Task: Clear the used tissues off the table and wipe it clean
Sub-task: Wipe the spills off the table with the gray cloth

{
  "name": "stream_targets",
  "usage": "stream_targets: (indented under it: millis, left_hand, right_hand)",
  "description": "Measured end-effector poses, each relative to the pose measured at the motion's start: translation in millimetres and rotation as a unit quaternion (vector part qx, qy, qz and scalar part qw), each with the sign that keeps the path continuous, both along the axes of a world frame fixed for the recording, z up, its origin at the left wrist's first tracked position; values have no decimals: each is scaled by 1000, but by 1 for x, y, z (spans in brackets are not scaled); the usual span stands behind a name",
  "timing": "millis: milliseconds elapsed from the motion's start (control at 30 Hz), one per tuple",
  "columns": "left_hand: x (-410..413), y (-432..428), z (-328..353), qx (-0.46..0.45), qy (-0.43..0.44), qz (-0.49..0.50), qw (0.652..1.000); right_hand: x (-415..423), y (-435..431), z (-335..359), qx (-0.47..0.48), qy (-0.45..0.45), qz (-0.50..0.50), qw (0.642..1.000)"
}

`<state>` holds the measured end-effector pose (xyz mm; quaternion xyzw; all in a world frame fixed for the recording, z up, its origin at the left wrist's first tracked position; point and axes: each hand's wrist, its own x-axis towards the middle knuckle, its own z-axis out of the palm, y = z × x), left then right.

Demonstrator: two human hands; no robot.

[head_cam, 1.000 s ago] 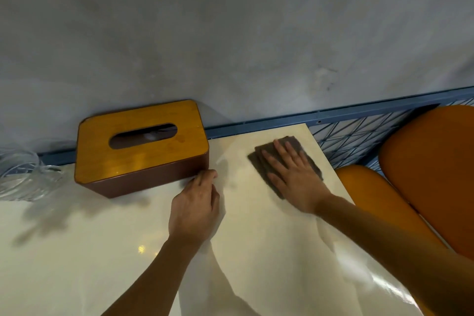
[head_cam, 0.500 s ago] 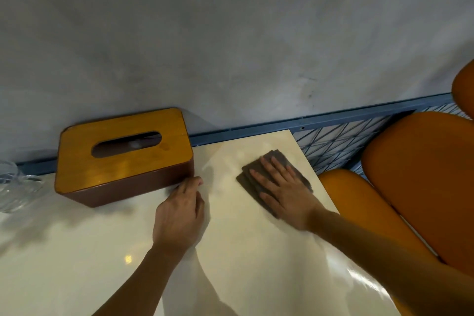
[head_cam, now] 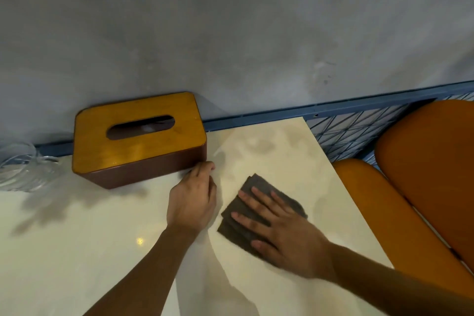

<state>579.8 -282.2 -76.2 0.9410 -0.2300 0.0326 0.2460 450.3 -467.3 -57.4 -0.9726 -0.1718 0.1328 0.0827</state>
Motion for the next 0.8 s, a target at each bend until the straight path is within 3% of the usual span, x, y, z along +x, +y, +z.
stream_targets:
  millis: [67,167,267,433,567,633,800]
  left_hand:
    - [-1,0,-1,-11,-7,-1,1000]
    - [-4,2,-3,-24,-15,0,1000]
    - [-3,3,-6,-21,-21,6,1000]
    - [-3,4,-1,-37,36,8,999]
    - [-10,9,6,-92,102,17,990]
    - [-26,13,13,-135,153,8,979]
    - [-97,31,30,-163,219,-8,962]
  right_hand:
    - [11,-40,-4,-25,-17,-37,999]
    - [42,-78,-17,-48,-37,-207,976]
    - [65,-57,-25,-45,-47,-311,948]
    - [29,32,-17,-3,-53,-203,978]
    - [-20,18,-13,-12,-27,-91,995]
    - [-41,-13,-11,-17,-9,-103,995]
    - [-83,-36,-8,-37,46,-256,965]
